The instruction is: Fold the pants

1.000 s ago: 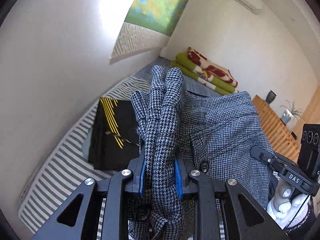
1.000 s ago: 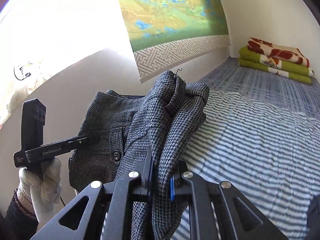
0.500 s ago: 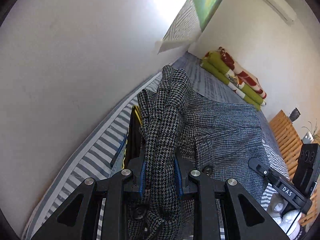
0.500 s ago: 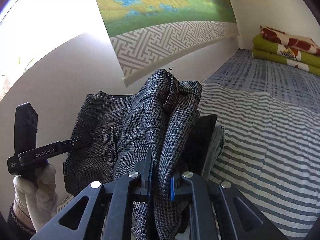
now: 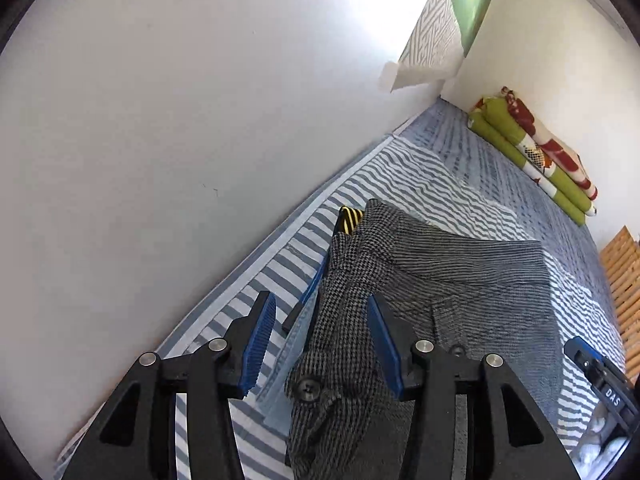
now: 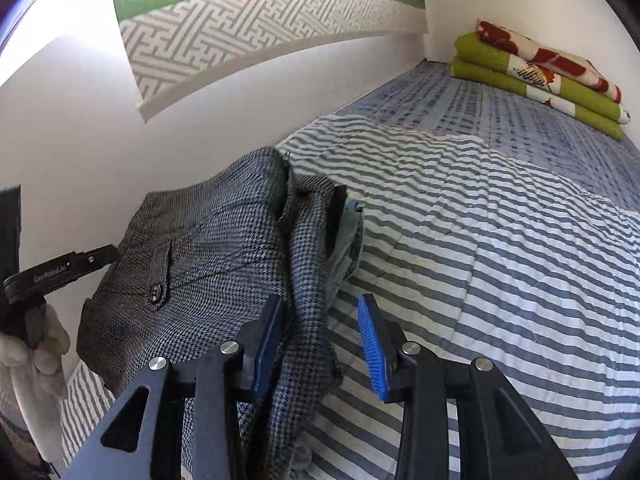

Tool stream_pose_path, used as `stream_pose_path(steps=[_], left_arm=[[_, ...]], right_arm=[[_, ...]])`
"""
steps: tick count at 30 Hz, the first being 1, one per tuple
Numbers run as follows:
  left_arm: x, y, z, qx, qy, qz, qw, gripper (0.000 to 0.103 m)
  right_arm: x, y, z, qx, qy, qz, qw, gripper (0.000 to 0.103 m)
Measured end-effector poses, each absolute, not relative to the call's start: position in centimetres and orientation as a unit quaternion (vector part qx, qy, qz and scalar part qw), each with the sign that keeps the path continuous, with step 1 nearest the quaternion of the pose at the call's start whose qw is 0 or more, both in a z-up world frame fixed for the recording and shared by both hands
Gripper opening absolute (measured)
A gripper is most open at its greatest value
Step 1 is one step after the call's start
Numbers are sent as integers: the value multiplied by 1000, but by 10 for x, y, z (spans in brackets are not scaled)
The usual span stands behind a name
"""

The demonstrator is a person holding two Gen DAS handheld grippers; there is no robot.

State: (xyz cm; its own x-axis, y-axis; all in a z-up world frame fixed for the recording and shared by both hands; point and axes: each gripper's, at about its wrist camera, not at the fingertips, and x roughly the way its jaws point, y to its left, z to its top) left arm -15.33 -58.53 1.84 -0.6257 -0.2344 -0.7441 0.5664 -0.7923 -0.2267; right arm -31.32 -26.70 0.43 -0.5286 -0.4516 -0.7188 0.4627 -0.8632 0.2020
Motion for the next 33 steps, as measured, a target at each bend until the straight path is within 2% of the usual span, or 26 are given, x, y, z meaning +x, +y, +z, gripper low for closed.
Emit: stream_pose_path(steps=[7, 22, 30, 33], left_arm=[[-92, -519, 63, 366, 196, -886, 207, 51], [71, -263, 151, 356, 120, -920, 107, 52], [158, -155, 183, 339, 73, -932, 108, 56], [191, -125, 191, 333, 83, -934, 99, 58]], right_arm=[[-278, -194, 43, 404, -16, -878, 257, 36], [-72, -53, 93, 394, 18, -879, 266, 37], [18, 7, 122, 374, 15, -886, 273, 41], [49, 24, 133, 354, 19, -895, 269, 43]])
